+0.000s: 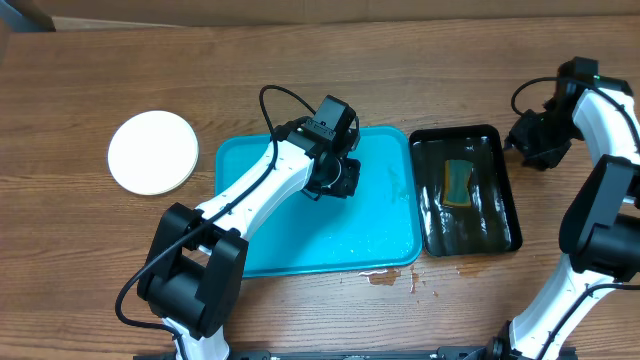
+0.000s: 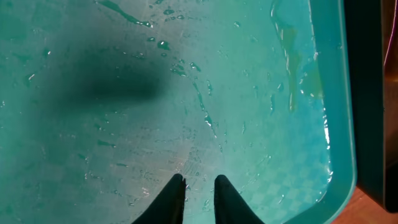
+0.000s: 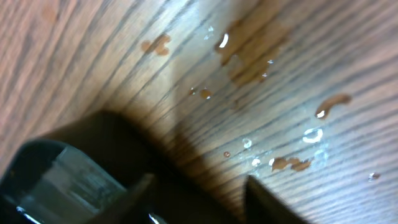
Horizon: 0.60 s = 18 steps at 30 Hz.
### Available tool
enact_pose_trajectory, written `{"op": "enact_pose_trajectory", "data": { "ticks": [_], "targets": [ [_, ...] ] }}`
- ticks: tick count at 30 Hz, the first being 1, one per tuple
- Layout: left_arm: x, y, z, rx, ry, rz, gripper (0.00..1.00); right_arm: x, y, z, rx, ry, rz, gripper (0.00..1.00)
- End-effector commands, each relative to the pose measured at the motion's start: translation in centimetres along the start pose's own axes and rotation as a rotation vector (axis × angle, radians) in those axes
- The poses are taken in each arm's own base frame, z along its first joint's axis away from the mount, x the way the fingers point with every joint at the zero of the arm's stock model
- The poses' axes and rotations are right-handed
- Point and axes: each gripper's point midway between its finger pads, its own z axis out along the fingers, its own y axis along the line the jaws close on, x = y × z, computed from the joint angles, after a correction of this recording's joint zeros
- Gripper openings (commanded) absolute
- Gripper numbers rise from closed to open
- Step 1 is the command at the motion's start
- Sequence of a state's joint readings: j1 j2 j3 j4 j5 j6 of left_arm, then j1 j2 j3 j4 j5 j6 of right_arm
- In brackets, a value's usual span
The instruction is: Clean dirty plates on tray and stack at the side
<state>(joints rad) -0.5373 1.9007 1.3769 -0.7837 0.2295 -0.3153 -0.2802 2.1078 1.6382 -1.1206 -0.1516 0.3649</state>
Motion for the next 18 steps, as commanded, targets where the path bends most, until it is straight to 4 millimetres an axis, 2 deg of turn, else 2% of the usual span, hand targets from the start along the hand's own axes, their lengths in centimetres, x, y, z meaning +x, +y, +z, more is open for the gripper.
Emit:
{"op": "enact_pose_trajectory", "data": {
  "ticks": [1, 3, 6, 8, 11, 12, 13, 14, 16, 17, 18],
  "targets": [
    [0.0, 0.6, 0.3, -0.040, -0.008, -0.002, 0.29, -1.9, 1.6, -2.8, -0.063, -0.058, -0.019, 0.72],
    [-0.3, 0.8, 0.3, -0.052, -0.020, -0.001, 0.42, -2.6, 2.3, -4.5, -0.076, -0.082, -0.046, 0.77],
    [-0.9, 0.6, 0.2, -0.044, -0.044, -0.002, 0.47, -2.9, 3.3, -7.5, -0.084, -0.108, -0.112, 0.81],
    [-1.2, 0.7, 0.2, -0.041, -0.056, -0.018, 0.45, -2.5, 4.1, -9.0, -0.094, -0.107, -0.147, 0.81],
    [-1.6, 1.2, 0.1, -0.045, -0.070, -0.042, 0.36, -0.5, 6.1, -10.5, -0.166, -0.049, -0.202, 0.72],
    [-1.8, 1.7, 0.0, -0.056, -0.076, -0.069, 0.33, 0.5, 7.0, -10.7, -0.201, -0.015, -0.229, 0.65],
    [-2.0, 2.4, -0.2, -0.067, -0.082, -0.101, 0.23, 1.7, 7.8, -10.7, -0.230, 0.021, -0.264, 0.56],
    [-2.2, 2.8, -0.3, -0.069, -0.086, -0.123, 0.07, 2.9, 8.5, -10.7, -0.252, 0.056, -0.297, 0.44],
    [-2.6, 3.9, -0.7, -0.066, -0.092, -0.162, 0.04, 5.5, 9.8, -10.5, -0.271, 0.128, -0.369, 0.14],
    [-2.9, 4.6, -1.1, -0.063, -0.093, -0.182, 0.04, 6.8, 10.4, -10.3, -0.264, 0.160, -0.403, 0.07],
    [-3.1, 5.2, -1.5, -0.057, -0.093, -0.205, 0.04, 8.1, 10.9, -10.1, -0.254, 0.189, -0.434, 0.04]
  ]
}}
